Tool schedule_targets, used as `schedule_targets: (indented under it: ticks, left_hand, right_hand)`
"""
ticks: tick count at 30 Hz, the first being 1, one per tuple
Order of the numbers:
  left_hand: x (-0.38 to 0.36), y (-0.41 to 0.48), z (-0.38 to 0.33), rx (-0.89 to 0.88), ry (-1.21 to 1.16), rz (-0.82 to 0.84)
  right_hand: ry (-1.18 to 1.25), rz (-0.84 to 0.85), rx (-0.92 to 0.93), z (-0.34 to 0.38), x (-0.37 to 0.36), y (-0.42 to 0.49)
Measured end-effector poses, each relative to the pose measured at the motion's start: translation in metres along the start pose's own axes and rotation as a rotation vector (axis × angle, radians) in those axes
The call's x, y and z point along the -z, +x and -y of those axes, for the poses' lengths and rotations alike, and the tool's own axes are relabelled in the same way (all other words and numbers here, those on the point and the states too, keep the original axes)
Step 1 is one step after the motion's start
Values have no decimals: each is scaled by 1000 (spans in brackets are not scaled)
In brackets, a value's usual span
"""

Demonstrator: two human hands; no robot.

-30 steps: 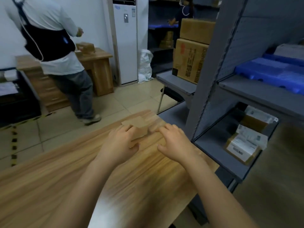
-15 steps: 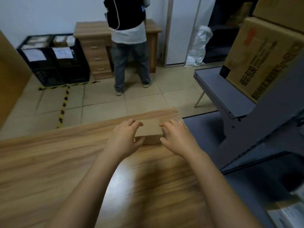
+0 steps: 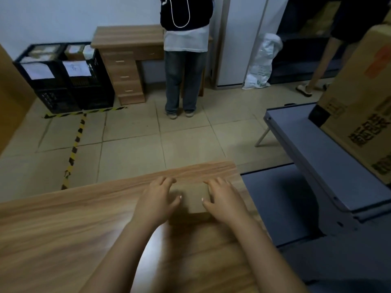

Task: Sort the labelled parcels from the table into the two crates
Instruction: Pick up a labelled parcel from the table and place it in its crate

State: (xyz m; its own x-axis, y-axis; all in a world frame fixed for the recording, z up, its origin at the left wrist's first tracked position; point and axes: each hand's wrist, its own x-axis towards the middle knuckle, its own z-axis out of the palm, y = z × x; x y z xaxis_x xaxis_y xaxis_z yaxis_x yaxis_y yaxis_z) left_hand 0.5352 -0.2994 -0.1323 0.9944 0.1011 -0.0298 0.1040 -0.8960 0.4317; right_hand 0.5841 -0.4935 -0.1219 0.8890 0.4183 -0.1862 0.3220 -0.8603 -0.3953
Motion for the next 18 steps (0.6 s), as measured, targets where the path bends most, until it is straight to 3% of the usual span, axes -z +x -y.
schedule_targets:
  ticks: [5, 10, 18]
  left_hand:
    - [-28, 20, 21, 154, 46, 110]
    - [-46, 20, 29, 215, -97, 237]
    - [-46, -22, 37, 174, -395, 59]
  right_hand:
    - [70, 80, -143, -10, -28, 22]
    - [267, 141, -161, -12, -49, 27]
    - [478, -81, -141, -6, -53, -10]
